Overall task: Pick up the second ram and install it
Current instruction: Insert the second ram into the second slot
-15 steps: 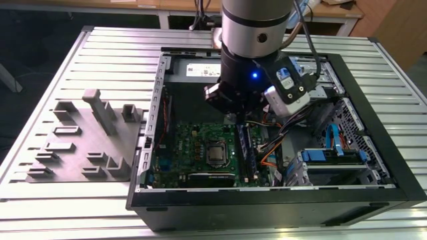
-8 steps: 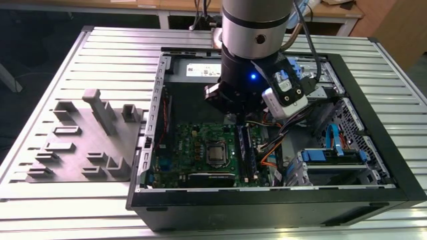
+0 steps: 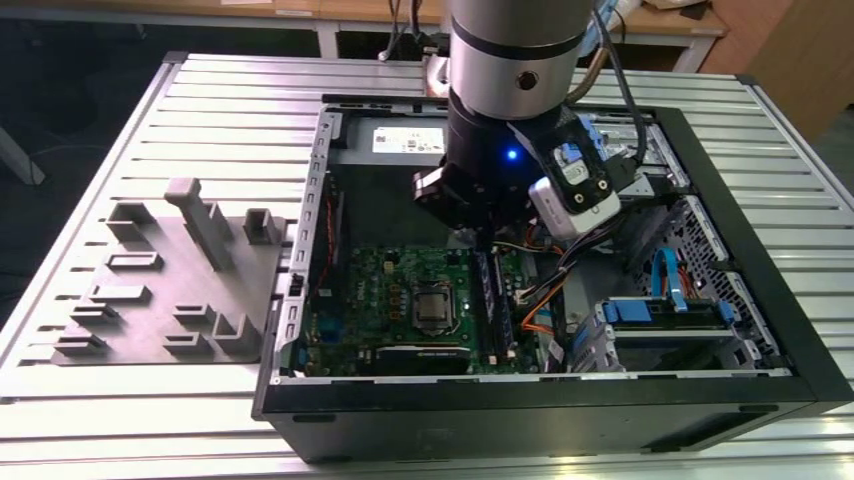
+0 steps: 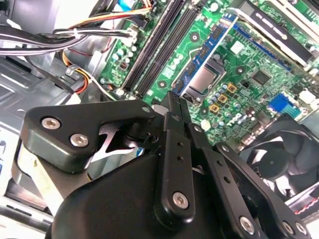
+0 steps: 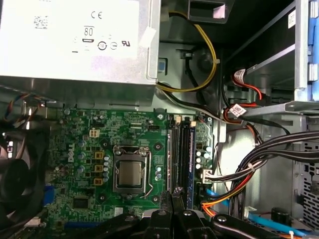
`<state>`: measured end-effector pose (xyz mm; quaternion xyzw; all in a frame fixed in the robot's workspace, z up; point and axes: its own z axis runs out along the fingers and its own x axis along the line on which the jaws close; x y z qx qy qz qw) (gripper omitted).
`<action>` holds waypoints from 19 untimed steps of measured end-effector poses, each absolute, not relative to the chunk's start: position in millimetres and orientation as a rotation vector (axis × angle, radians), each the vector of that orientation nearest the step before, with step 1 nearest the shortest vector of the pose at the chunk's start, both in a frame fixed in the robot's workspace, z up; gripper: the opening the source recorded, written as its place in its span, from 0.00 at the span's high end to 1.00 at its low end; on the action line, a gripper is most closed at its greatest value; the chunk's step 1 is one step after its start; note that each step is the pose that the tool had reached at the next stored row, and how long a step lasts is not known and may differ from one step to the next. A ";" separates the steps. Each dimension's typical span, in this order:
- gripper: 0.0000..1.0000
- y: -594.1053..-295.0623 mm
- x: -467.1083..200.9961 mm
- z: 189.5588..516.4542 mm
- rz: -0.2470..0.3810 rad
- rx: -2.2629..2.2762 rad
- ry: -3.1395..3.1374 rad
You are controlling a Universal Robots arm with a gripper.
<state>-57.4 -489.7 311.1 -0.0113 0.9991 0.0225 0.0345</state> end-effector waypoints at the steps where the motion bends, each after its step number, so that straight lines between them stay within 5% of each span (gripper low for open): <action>1: 0.91 -489.7 -56.8 310.4 0.069 -0.035 3.072; 19: 0.91 -491.5 -54.1 292.8 0.070 -0.033 3.072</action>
